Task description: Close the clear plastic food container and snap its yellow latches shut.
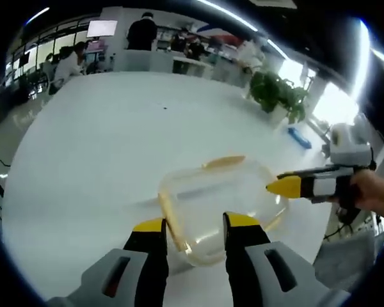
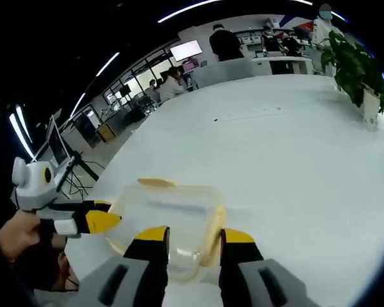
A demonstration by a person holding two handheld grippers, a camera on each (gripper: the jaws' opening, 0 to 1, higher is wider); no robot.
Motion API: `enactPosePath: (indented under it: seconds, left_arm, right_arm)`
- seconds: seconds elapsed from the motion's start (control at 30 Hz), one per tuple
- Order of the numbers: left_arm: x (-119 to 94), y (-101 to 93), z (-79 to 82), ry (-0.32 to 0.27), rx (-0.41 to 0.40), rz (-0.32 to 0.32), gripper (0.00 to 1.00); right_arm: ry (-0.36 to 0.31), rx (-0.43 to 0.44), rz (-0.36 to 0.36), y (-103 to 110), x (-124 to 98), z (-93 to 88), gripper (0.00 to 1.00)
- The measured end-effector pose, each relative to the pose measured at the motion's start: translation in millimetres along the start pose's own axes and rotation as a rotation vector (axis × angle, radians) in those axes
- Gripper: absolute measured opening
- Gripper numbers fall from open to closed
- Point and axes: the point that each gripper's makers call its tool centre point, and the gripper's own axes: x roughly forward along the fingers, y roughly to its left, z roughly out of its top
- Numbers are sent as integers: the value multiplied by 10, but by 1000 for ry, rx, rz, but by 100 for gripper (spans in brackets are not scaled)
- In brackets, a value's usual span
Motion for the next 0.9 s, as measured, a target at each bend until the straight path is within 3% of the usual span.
enactPosePath:
  seconds: [0.23,0.37,0.57,0.73,0.9]
  left_arm:
    - [-5,5,3,-7,-5,-1,32]
    - [-9,7,8,-17,-12,5,32]
    - [-21,6,7,-51,-12,26,32]
    - [-28,13,6,-63,-27,33,33]
    - [-38,12,11,-80,-34,47,33]
  right_arm:
    - [10,-10,-1,5,2,5,28]
    - [16,-61,-16,18,4,21,29]
    - [16,-53,-2,1,-1,23,29]
    - [19,-104,22,8,4,41,31]
    - [30,-66,24,22,15,26,34]
